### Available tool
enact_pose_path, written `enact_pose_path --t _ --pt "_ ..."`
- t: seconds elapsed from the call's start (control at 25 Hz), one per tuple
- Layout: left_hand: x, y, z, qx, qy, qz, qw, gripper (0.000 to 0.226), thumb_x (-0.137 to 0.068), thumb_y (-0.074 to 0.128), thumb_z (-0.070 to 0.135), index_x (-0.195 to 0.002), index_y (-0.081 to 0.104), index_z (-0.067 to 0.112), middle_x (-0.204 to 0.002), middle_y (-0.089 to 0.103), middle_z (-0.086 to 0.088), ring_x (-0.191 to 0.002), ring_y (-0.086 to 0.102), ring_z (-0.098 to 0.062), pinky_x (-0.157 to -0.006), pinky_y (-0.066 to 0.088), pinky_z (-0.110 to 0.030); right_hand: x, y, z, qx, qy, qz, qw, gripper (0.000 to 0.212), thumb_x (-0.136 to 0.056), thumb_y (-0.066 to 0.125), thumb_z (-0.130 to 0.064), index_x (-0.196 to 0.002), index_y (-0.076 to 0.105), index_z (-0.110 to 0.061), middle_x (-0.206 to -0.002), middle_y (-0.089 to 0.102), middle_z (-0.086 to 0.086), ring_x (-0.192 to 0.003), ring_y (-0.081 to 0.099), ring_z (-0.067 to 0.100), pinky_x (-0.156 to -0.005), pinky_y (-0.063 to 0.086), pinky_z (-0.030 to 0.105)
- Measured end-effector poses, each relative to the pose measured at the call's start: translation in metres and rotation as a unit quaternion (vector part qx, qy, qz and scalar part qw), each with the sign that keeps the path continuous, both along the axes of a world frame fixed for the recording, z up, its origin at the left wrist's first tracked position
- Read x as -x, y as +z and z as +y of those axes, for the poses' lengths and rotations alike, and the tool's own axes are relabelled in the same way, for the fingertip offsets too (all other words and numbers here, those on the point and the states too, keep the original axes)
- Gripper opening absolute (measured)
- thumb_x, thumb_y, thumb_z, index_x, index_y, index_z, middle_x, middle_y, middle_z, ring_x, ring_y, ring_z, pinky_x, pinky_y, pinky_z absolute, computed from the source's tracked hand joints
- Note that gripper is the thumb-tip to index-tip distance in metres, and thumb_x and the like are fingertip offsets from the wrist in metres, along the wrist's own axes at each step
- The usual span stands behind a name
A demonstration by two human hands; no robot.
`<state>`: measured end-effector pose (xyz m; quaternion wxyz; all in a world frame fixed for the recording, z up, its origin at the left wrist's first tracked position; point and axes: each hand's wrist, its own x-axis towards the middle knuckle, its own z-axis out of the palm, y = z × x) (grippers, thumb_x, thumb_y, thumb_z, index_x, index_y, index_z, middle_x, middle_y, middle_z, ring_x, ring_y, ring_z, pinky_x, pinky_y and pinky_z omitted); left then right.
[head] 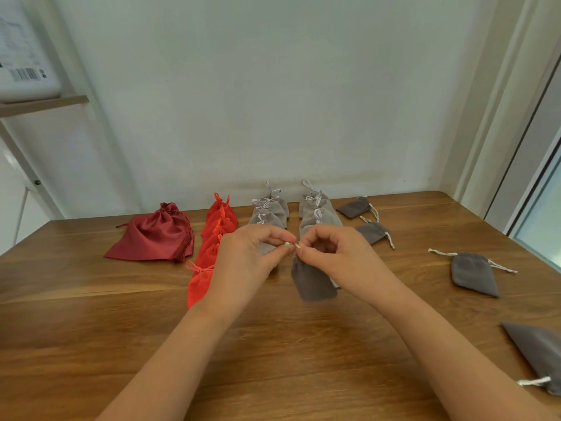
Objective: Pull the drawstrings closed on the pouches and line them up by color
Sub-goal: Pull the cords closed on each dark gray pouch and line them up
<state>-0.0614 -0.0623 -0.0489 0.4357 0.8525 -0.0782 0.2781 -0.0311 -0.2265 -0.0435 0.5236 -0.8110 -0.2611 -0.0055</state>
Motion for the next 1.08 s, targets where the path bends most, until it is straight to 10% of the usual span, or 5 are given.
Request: enact_pose_path --t 0.24,0.36,0.8,0.96,1.08 --pt "-0.002 -0.010 0.000 -0.064 0.028 -0.190 0.979 0.010 -0.074 0.069 0.027 -0.074 0.069 0.017 -0.077 0.068 0.011 -0.080 0.062 -0.015 -0.079 0.045 -0.030 -0.002 -0.001 0.002 -0.091 -0.020 0.083 0.992 0.042 -0.083 0.061 -0.046 -0.073 0.076 -0.009 -0.075 0.071 0.011 -0.074 0.064 0.027 -0.078 0.048 0.036" --pt "-0.005 -0.009 -0.004 -0.118 0.017 -0.236 0.964 0.013 -0.076 0.066 0.022 -0.071 0.069 0.011 -0.081 0.068 0.012 -0.081 0.060 -0.007 -0.084 0.041 -0.026 0.000 0.000 0.004 -0.187 0.007 0.186 0.965 0.023 -0.079 0.067 -0.032 -0.085 0.078 -0.012 -0.088 0.075 0.007 -0.085 0.067 0.016 -0.085 0.049 0.031" --pt "0.013 -0.004 -0.035 0.098 -0.142 -0.092 0.981 0.013 -0.083 0.066 0.002 -0.078 0.063 0.014 -0.090 0.074 0.006 -0.099 0.066 -0.003 -0.110 0.031 -0.023 -0.015 0.007 -0.006 -0.480 -0.030 0.380 0.790 0.020 -0.099 0.042 -0.007 -0.085 0.057 -0.006 -0.056 0.061 0.000 -0.045 0.050 0.004 -0.049 0.043 0.015" --pt "0.017 0.001 -0.038 0.156 -0.150 -0.050 0.975 0.014 -0.081 0.068 -0.001 -0.073 0.060 0.007 -0.082 0.074 -0.005 -0.085 0.070 -0.008 -0.085 0.043 -0.007 -0.016 0.005 -0.006 -0.476 -0.029 0.347 0.807 0.020 -0.099 0.042 -0.008 -0.085 0.057 -0.007 -0.057 0.061 0.000 -0.048 0.050 0.005 -0.055 0.043 0.017" --pt "0.014 0.009 -0.029 0.263 -0.115 0.007 0.958 0.011 -0.077 0.070 0.010 -0.072 0.060 0.009 -0.073 0.074 -0.007 -0.074 0.070 -0.012 -0.070 0.049 -0.014 -0.014 0.005 -0.010 -0.400 0.033 0.229 0.887 0.013 -0.094 0.049 -0.014 -0.088 0.060 -0.008 -0.073 0.069 0.001 -0.064 0.057 0.009 -0.061 0.049 0.017"
